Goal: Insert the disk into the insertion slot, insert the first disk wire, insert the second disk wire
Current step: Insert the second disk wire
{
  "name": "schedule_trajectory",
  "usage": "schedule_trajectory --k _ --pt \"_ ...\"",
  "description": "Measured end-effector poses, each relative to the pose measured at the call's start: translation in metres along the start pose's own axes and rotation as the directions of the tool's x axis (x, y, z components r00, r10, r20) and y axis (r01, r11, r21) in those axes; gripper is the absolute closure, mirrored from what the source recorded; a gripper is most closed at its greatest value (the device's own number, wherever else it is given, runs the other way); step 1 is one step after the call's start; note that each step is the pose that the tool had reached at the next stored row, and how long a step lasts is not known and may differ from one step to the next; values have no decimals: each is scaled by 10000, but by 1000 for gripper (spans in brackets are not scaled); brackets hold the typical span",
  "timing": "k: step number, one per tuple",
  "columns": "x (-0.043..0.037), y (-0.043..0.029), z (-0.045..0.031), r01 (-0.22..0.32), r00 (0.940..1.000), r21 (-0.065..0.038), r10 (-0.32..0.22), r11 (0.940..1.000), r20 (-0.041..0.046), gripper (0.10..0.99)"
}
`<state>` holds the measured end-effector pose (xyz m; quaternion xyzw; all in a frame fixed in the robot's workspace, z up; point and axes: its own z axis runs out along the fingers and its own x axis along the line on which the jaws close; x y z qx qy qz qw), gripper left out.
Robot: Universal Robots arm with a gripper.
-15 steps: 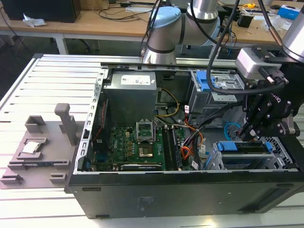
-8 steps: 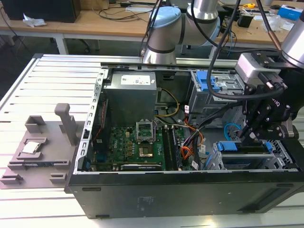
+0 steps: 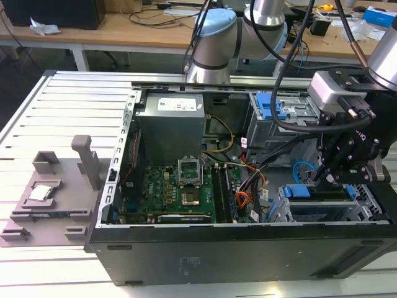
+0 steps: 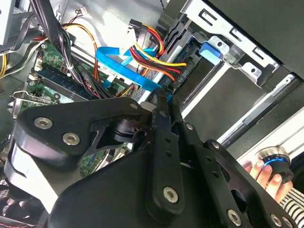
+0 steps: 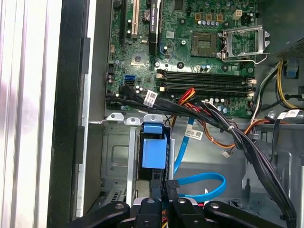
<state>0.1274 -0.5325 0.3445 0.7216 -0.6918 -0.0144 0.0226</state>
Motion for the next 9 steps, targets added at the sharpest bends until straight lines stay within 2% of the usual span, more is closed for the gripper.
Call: schedule_trajectory --k 5,9 --pt "1 -1 -8 2 10000 0 -2 10000 -1 925" --pt "19 -1 21 2 10000 -1 -2 10000 -1 925"
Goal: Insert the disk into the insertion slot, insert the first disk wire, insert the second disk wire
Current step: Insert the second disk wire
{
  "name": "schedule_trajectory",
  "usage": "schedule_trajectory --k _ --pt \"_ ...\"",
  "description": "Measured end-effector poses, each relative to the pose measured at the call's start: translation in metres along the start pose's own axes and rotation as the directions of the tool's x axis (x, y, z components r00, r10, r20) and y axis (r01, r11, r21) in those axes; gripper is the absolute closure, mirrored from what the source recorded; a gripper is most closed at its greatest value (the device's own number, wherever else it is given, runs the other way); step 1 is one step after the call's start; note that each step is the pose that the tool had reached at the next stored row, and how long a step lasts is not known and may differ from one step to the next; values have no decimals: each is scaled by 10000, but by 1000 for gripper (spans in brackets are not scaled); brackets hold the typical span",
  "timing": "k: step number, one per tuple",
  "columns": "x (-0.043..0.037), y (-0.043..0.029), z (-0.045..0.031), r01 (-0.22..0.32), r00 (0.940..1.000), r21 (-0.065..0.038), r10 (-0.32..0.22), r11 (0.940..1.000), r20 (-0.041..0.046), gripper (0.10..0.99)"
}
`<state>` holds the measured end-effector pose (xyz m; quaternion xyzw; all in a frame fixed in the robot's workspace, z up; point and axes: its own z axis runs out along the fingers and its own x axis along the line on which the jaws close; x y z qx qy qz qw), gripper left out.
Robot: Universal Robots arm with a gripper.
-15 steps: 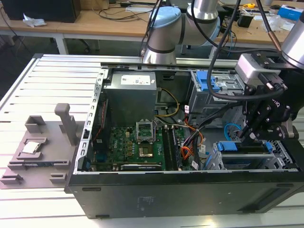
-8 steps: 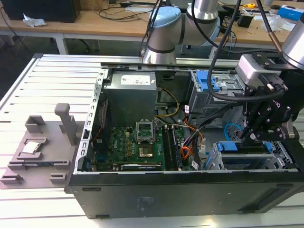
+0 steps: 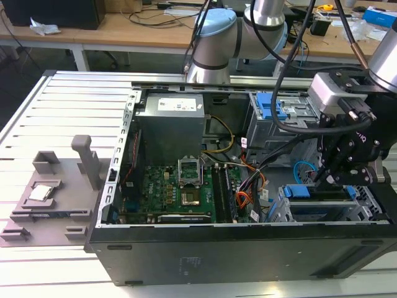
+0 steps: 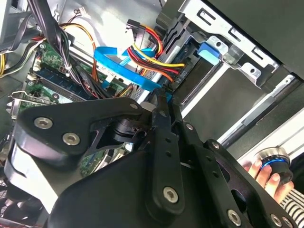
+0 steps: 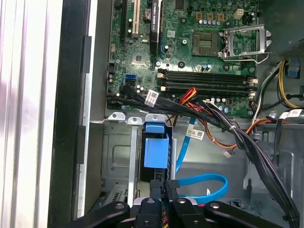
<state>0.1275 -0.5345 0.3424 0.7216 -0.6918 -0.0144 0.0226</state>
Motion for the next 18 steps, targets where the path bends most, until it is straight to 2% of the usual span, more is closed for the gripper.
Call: schedule_trajectory --k 10,11,12,14,15,18 --pt "32 -1 32 1 10000 2 -1 10000 3 925" --pt "32 -1 34 0 10000 2 0 10000 4 914" --pt "32 -1 34 1 10000 1 -1 10000 4 851" --pt "32 -1 29 0 10000 1 0 10000 1 851" --pt "33 1 9 0 10000 1 0 10000 4 851" --pt "34 8 -128 0 10000 2 0 10000 4 851"
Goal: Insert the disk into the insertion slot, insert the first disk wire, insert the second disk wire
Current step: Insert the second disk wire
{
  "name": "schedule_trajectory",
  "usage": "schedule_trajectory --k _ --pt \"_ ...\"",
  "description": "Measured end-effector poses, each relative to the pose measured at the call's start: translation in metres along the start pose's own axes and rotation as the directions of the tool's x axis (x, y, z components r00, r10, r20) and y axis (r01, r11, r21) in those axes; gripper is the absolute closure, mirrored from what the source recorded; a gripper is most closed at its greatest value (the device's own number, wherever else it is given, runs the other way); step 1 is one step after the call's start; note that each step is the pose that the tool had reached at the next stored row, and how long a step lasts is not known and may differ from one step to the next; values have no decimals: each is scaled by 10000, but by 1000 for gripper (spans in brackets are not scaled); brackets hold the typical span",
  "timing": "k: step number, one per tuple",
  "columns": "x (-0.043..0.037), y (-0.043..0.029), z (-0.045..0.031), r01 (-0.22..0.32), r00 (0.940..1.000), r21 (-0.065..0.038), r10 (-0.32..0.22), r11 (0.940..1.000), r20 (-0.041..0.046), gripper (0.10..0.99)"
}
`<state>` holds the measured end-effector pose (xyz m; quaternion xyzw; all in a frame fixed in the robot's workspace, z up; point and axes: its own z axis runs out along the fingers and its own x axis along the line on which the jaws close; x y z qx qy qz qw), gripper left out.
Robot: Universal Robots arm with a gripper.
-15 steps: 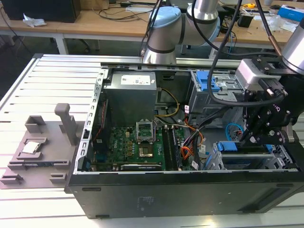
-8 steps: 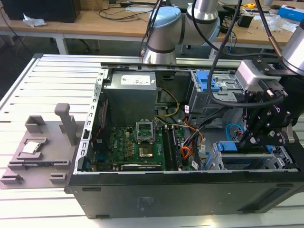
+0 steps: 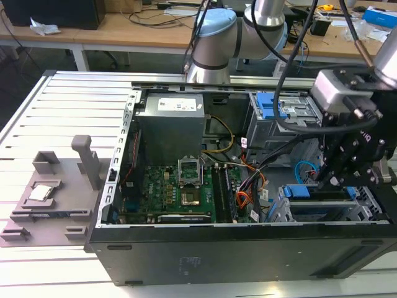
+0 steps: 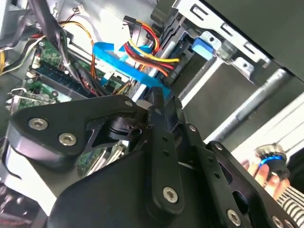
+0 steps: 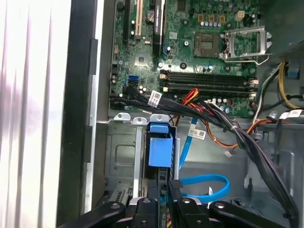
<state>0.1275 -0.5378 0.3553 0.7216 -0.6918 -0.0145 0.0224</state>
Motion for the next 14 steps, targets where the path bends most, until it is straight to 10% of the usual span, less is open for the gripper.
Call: schedule_trajectory --k 8,14 --pt "-4 14 -271 0 10000 0 0 10000 0 980" --pt "-4 16 -313 0 10000 0 0 10000 1 980"
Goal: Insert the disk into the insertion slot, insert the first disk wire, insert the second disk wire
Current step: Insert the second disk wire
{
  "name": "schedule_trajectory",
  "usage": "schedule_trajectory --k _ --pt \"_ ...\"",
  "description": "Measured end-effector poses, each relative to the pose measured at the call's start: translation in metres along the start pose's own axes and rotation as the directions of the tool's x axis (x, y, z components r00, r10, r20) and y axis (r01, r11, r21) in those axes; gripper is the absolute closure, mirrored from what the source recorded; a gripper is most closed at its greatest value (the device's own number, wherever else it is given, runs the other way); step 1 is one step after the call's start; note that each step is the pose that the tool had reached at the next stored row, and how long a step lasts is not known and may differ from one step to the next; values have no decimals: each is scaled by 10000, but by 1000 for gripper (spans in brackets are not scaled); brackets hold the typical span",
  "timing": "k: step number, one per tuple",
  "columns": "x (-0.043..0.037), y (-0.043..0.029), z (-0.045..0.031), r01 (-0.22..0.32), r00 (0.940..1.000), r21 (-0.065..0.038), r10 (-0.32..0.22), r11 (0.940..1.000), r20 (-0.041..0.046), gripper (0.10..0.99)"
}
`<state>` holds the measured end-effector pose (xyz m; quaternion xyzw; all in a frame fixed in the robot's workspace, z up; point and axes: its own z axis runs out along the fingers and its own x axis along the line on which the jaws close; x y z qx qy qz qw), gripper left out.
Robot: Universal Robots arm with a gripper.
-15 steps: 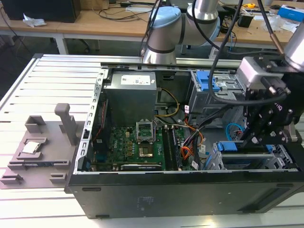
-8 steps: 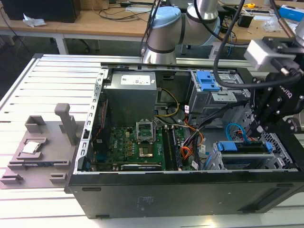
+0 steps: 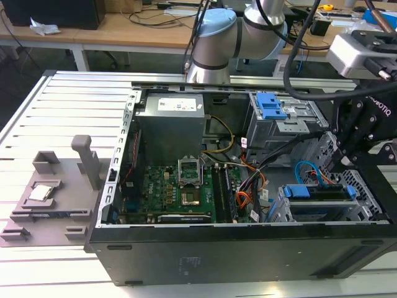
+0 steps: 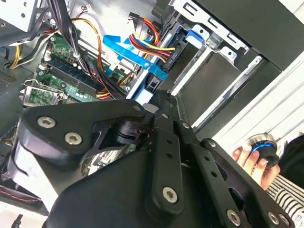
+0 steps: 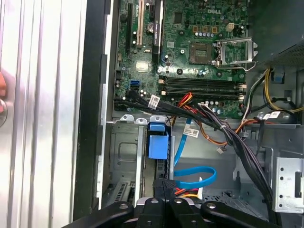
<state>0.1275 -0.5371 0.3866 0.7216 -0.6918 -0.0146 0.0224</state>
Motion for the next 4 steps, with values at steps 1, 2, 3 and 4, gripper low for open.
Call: schedule_trajectory --k 1,2,3,4 --pt "0 0 -1 0 10000 0 0 10000 0 980" --pt "0 0 -1 0 10000 0 0 10000 0 980" --pt "0 0 -1 0 10000 0 0 10000 0 980" --pt "0 0 -1 0 10000 0 0 10000 -1 980"
